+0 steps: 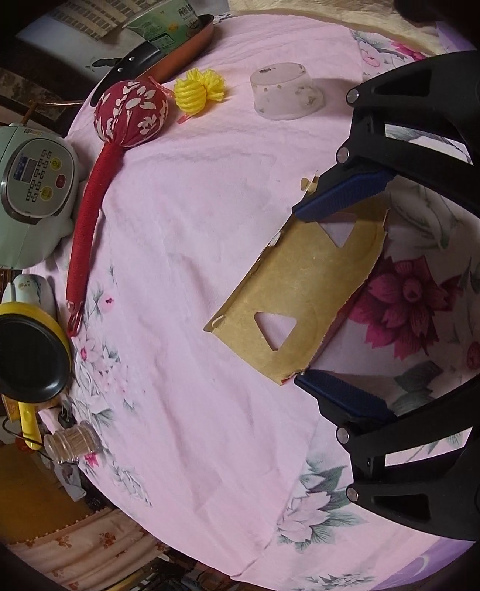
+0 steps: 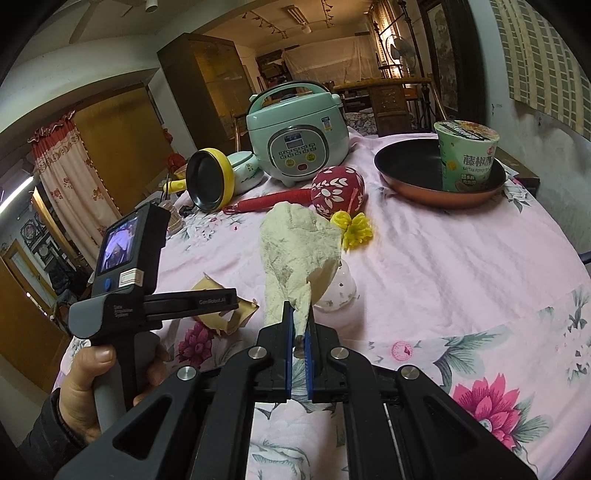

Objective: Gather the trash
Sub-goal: 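Grasp the tan cardboard piece with the left tool while the right tool holds the paper, then carry the cardboard and paper over the red wastebasket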

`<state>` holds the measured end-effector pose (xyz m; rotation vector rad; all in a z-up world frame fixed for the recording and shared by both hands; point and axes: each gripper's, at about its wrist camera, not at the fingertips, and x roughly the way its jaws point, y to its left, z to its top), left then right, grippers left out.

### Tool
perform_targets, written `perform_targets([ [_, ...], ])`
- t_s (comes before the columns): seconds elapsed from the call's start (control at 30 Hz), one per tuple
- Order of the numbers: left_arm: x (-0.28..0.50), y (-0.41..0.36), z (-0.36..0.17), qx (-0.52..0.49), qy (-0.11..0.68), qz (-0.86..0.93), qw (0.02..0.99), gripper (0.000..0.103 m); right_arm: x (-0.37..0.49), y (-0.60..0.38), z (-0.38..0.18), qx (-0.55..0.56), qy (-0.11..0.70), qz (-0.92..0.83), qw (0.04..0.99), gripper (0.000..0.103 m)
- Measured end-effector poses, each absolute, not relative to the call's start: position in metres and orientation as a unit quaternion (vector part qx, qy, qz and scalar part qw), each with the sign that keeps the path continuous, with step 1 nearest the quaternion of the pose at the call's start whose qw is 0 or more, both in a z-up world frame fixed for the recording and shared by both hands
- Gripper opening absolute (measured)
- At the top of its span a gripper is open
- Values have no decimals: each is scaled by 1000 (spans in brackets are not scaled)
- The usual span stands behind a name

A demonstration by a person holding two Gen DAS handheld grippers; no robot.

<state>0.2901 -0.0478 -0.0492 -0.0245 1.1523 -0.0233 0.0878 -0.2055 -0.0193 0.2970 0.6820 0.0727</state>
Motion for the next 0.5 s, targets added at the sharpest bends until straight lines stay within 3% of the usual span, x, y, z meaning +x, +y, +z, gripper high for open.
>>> perform_targets([
  [0.07, 290, -48, -49, -15, 544, -7, 839, 77, 89, -206, -20, 145, 335, 33, 931, 8],
  [0.13, 286, -44, -45, -23, 533, 3, 846, 68, 89, -208, -21, 149, 336, 30, 930, 8],
  [0.23, 282, -41, -41, -28, 531, -9, 847, 45, 87, -207, -19, 149, 332, 29, 931, 7],
  [0.27, 281, -40, -39, -29, 529, -10, 848, 32, 87, -207, -19, 149, 332, 29, 931, 7],
  [0.4, 268, -32, -20, -34, 500, -7, 865, 11, 88, -206, -21, 148, 337, 28, 930, 8],
  [0.5, 258, -32, -8, -35, 486, -15, 873, 4, 90, -206, -22, 148, 339, 26, 929, 8],
])
